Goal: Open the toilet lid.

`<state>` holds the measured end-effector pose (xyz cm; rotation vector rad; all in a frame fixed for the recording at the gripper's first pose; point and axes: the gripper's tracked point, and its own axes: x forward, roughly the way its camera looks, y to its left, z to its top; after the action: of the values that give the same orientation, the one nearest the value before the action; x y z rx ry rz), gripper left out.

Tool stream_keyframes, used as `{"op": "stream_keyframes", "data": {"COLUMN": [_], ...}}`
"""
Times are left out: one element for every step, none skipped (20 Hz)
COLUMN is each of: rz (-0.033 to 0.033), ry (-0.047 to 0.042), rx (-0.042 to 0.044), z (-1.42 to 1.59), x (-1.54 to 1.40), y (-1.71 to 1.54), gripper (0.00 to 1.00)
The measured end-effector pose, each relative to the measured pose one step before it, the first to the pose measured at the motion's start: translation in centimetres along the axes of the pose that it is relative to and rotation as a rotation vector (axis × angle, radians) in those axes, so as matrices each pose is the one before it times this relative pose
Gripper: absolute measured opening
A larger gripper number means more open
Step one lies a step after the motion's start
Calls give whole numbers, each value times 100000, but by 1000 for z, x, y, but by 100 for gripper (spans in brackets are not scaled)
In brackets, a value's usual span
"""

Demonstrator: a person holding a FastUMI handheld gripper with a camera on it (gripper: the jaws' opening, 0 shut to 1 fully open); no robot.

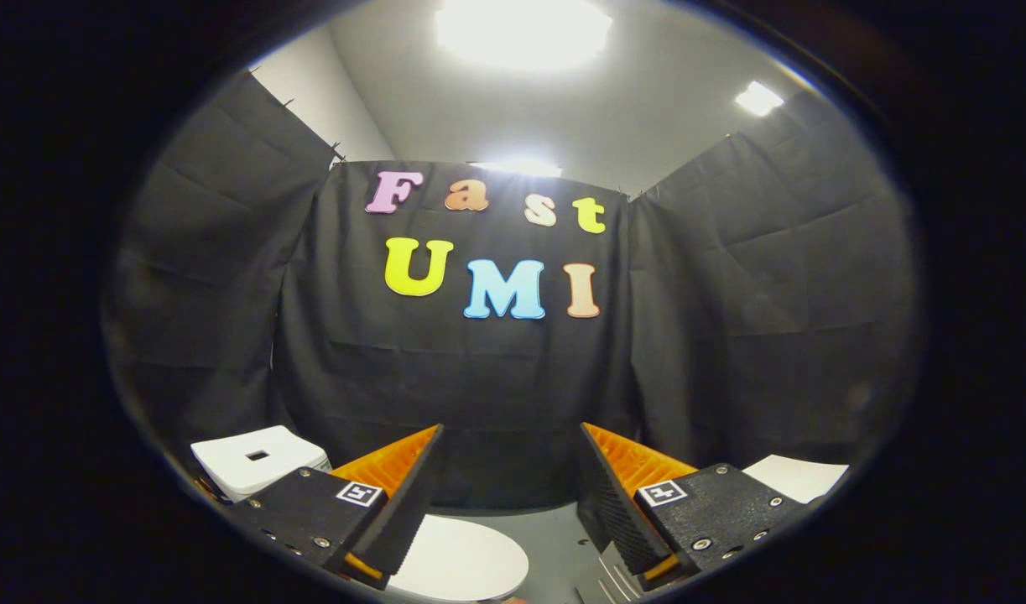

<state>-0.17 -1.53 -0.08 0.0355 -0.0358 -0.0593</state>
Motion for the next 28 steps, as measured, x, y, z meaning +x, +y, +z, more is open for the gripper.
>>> {"op": "stream_keyframes", "data": {"rz": [-1249, -1454, -1372, -532, 192, 267, -256, -684, 10, 489, -187, -1788, -2125, -658, 429, 144, 447, 855, 554, 430, 930, 384, -177, -303, 280, 732, 558, -237], "ry": [-212, 266, 143, 14, 290, 605, 931, 1102, 1284, 1346, 1196, 1519, 1650, 1946, 1856, 1778, 2221, 2263, 2689, 2664, 2385, 2645, 1952, 2089, 1232, 670, 943, 1760], "rx": [681, 809, 236, 168, 582, 1129, 1761, 2255, 2677, 3011, 2999, 1808, 990, 261, -94, -395, -321, 325, 846, 1571, 1476, 2174, 1905, 2795, 2999, 3483, 3752, 3359], "z": [-31, -119, -215, -55, -194, -231, -421, -411, -601, -630, -697, -789, -1125, -1113, -1211, -983, -1295, -1359, -1564, -1465, -1477, -1394, -1206, -1153, -974, -696, -931, -935], "x": [66, 132, 20, 6, 93, 2, 116, 259, 181, 244, 343, 375, 390, 276, 204, 264, 217, 147, 80, 37, 40, -133, -20, -136, -232, -157, -232, -2], "y": [-318, -245, -161, -12, 203, 209, -97, -57, 127, 243, -24, -481, -614, -184, 149, -201, -427, -346, -499, -504, -354, -463, -507, -491, -209, -42, -183, -281], "gripper": [95, 95, 95, 95, 95, 95, 94, 95, 95, 95, 95, 95, 95, 95, 94, 94, 94, 94, 94, 94, 94, 94, 95, 95, 96, 96, 96, 96]}}
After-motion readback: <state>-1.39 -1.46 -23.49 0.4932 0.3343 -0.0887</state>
